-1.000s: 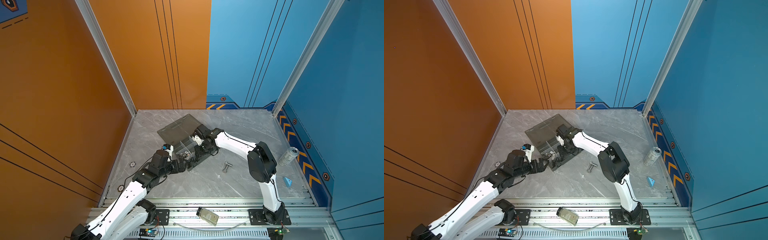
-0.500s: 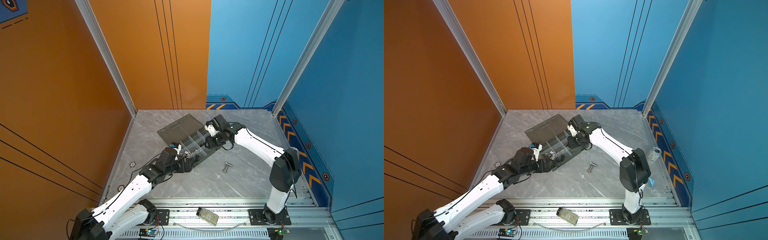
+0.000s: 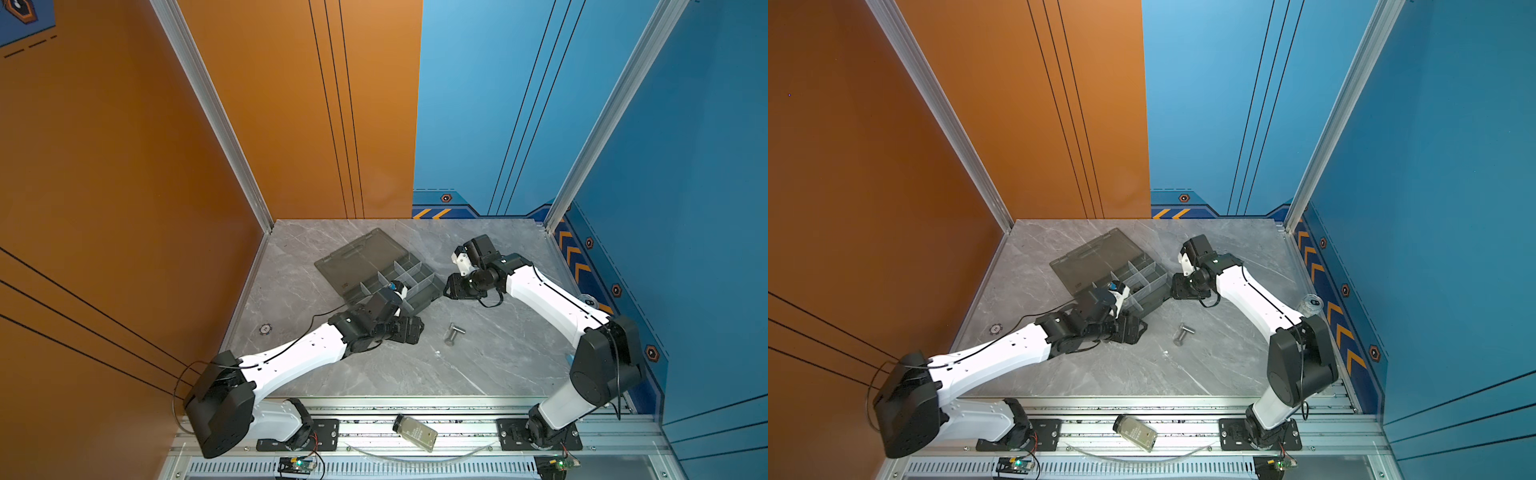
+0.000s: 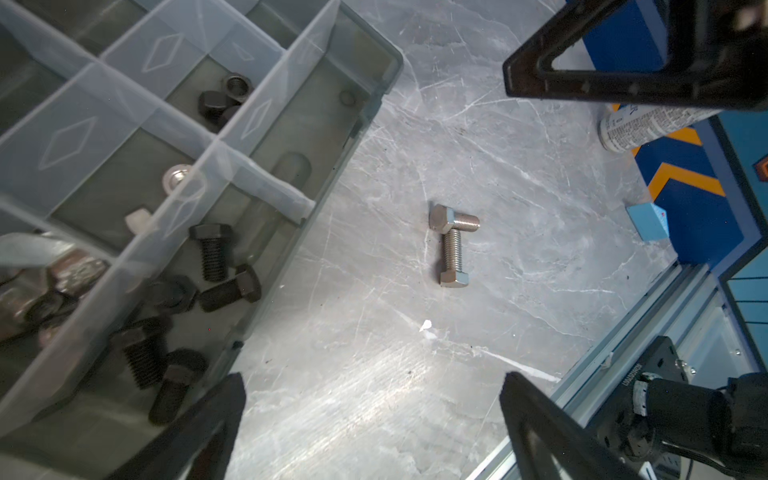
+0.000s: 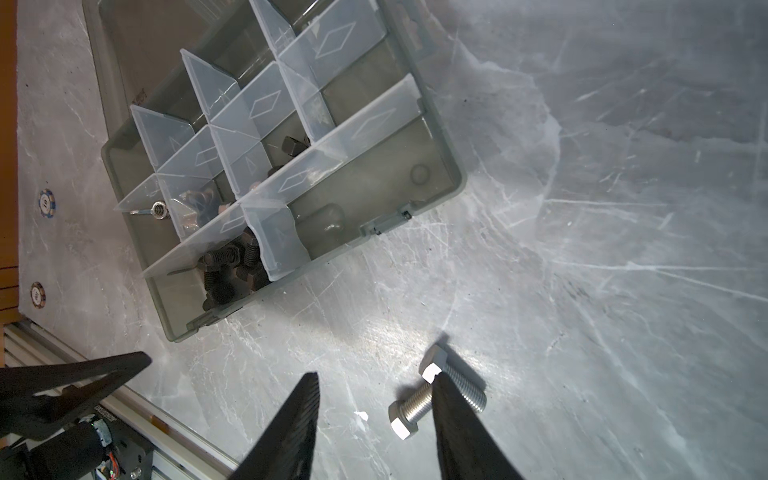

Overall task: Sort the screws and nuts into containers
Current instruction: 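Draw the right gripper back while the left gripper moves over the silver bolts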

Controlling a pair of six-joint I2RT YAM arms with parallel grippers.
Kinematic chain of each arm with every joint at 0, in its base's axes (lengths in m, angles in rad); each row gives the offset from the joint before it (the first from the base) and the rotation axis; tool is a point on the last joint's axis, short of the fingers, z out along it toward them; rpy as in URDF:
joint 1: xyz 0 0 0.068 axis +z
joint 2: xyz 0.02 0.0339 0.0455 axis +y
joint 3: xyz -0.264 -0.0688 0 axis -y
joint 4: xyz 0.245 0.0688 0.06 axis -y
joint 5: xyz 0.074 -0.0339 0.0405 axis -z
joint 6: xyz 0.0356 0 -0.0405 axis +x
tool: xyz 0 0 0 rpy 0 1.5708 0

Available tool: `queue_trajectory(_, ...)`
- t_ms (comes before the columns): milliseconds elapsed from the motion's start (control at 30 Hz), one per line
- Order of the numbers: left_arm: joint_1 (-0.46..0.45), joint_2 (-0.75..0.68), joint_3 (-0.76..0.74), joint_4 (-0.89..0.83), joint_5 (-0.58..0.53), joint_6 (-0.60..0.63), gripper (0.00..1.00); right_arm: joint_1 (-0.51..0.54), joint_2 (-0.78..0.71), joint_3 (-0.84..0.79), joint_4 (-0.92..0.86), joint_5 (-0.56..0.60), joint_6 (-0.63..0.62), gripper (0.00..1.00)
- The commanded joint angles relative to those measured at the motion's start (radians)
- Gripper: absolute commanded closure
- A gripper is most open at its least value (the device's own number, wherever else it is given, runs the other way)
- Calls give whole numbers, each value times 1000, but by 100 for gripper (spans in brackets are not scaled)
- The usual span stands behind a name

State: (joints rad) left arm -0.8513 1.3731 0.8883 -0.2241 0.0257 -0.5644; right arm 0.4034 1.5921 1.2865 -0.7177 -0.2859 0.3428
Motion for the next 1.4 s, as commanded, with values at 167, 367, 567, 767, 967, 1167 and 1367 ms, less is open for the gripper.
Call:
queue_trajectory(167, -77, 206, 175, 0, -23, 45, 2, -103, -103, -118, 45, -27, 45, 52)
queue_trajectory(367, -120, 343, 294, -27, -18, 88, 2, -155, -135, -173, 53, -37, 57, 51)
queue_trajectory(567, -163, 449, 383, -86, -53, 123, 2, -183, -161, -208, 71, -46, 68, 51)
queue_trajectory(767, -207, 524, 433, -115, -94, 129, 2, -202, -160, -222, 72, -50, 65, 50)
queue_trajectory(967, -227, 585, 481, -163, -128, 133, 0, -209, -162, -228, 77, -56, 65, 50)
queue_trajectory(1167, -237, 638, 510, -190, -165, 137, 4, -211, -162, -234, 77, -62, 59, 50)
queue_trajectory(1367, -239, 677, 549, -223, -165, 140, 11, -216, -161, -235, 78, -65, 58, 50)
